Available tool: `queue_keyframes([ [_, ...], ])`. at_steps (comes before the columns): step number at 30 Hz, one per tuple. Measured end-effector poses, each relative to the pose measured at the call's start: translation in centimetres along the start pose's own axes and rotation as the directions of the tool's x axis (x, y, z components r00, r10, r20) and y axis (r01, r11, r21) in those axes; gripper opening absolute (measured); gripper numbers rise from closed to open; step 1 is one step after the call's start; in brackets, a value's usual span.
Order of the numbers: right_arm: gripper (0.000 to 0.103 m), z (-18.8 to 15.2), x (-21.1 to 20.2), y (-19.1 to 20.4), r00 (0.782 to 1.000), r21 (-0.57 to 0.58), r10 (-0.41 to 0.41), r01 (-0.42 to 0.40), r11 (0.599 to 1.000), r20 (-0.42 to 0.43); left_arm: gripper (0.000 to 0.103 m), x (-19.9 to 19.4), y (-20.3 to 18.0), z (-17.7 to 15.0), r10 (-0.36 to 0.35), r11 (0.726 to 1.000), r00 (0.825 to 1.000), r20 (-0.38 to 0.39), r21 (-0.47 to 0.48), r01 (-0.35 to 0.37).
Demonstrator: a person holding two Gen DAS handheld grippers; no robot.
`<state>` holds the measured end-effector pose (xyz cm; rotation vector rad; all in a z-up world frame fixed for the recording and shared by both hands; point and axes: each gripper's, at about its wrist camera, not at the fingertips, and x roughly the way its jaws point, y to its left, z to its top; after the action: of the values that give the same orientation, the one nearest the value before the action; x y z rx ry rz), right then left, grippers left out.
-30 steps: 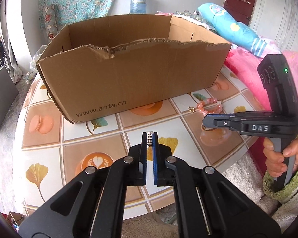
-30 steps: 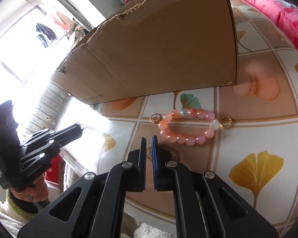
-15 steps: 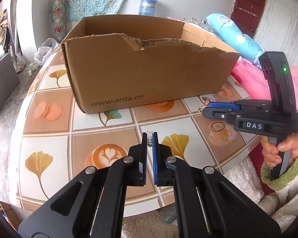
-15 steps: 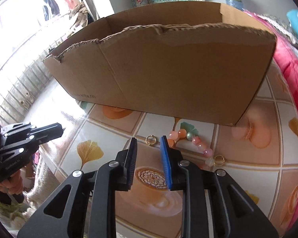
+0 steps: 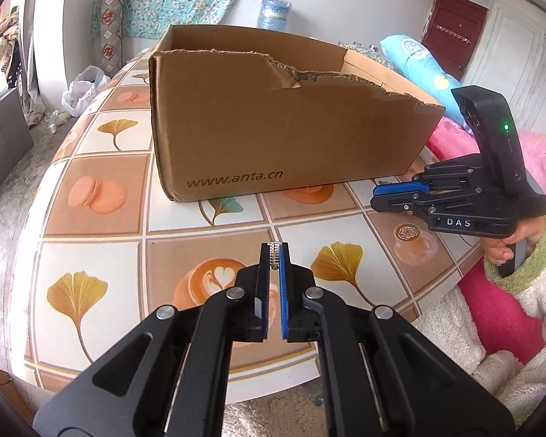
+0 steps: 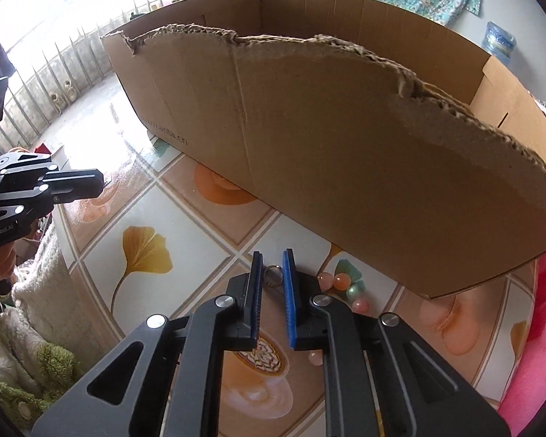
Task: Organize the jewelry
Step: 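Carry the silver spring charm in the left gripper over the box, then open the left gripper to drop the spring charm into the box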
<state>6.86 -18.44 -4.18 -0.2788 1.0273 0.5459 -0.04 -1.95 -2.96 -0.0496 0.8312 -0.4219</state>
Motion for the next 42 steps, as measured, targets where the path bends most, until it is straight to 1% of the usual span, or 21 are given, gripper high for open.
queue_keyframes([
  [7, 0.011, -0.3, -0.3, -0.3, 0.999, 0.092, 0.036, -0.038, 0.995, 0.019, 0.004, -1.0, -0.2, -0.1, -0.011, 1.0, 1.0, 0.026, 0.014, 0.011],
  [10, 0.011, -0.5, -1.8, -0.1, 0.997, 0.117, 0.055, -0.061, 0.991, 0.055, 0.004, -1.9, -0.5, 0.2, -0.011, 1.0, 0.999, 0.053, 0.023, 0.01],
  [13, 0.011, -0.2, -4.4, 0.5, 0.991, 0.124, 0.074, -0.088, 0.988, 0.114, 0.004, -3.6, -1.1, 0.8, -0.024, 0.999, 0.995, 0.099, 0.037, 0.021],
  [16, 0.011, 0.7, -7.8, 0.9, 0.977, 0.116, 0.093, -0.117, 0.986, 0.192, 0.004, -5.6, -2.0, 2.2, -0.059, 0.996, 0.987, 0.148, 0.072, 0.049],
  [20, 0.011, 2.7, -12.2, 0.4, 0.949, 0.108, 0.098, -0.136, 0.985, 0.299, 0.004, -7.9, -3.6, 5.4, -0.095, 0.987, 0.975, 0.203, 0.15, 0.065],
  [22, 0.011, 4.2, -13.4, -0.4, 0.94, 0.115, 0.105, -0.15, 0.982, 0.325, 0.004, -8.5, -4.1, 7.3, -0.116, 0.98, 0.968, 0.222, 0.182, 0.076],
  [23, 0.011, 5.1, -13.7, -1.0, 0.939, 0.122, 0.102, -0.15, 0.981, 0.329, 0.004, -8.5, -4.2, 8.5, -0.128, 0.977, 0.966, 0.223, 0.195, 0.084],
  [26, 0.011, 7.3, -13.8, -2.7, 0.948, 0.139, 0.098, -0.145, 0.98, 0.303, 0.004, -7.2, -4.1, 12.0, -0.138, 0.975, 0.975, 0.176, 0.199, 0.102],
  [28, 0.011, 9.1, -12.4, -4.3, 0.962, 0.166, 0.118, -0.162, 0.973, 0.245, 0.004, -5.3, -3.5, 14.4, -0.123, 0.978, 0.986, 0.115, 0.183, 0.101],
  [29, 0.011, 9.8, -11.3, -5.0, 0.971, 0.178, 0.131, -0.168, 0.97, 0.2, 0.004, -3.9, -3.0, 15.7, -0.105, 0.981, 0.992, 0.068, 0.174, 0.092],
  [31, 0.011, 10.9, -9.0, -6.1, 0.982, 0.197, 0.144, -0.166, 0.966, 0.119, 0.004, -1.1, -2.0, 17.7, -0.081, 0.987, 0.996, -0.033, 0.137, 0.084],
  [32, 0.011, 11.4, -7.6, -6.5, 0.984, 0.202, 0.161, -0.173, 0.964, 0.074, 0.004, 0.5, -1.4, 18.5, -0.079, 0.989, 0.993, -0.089, 0.114, 0.089],
  [34, 0.011, 11.9, -5.0, -7.2, 0.983, 0.225, 0.182, -0.176, 0.958, -0.002, 0.004, 3.4, -0.2, 19.5, -0.063, 0.993, 0.982, -0.178, 0.082, 0.079],
  [36, 0.011, 12.3, -2.9, -7.9, 0.98, 0.235, 0.189, -0.169, 0.957, -0.063, 0.004, 6.2, 0.6, 20.1, -0.031, 0.997, 0.964, -0.263, 0.064, 0.05],
  [40, 0.011, 12.3, 0.1, -8.6, 0.973, 0.243, 0.178, -0.139, 0.96, -0.149, 0.004, 9.7, 1.5, 19.8, -0.009, 0.999, 0.93, -0.367, 0.044, 0.027],
  [42, 0.011, 12.3, 0.8, -8.9, 0.97, 0.237, 0.174, -0.13, 0.963, -0.172, 0.004, 10.5, 1.9, 19.9, 0.011, 1.0, 0.917, -0.398, 0.031, 0.002],
])
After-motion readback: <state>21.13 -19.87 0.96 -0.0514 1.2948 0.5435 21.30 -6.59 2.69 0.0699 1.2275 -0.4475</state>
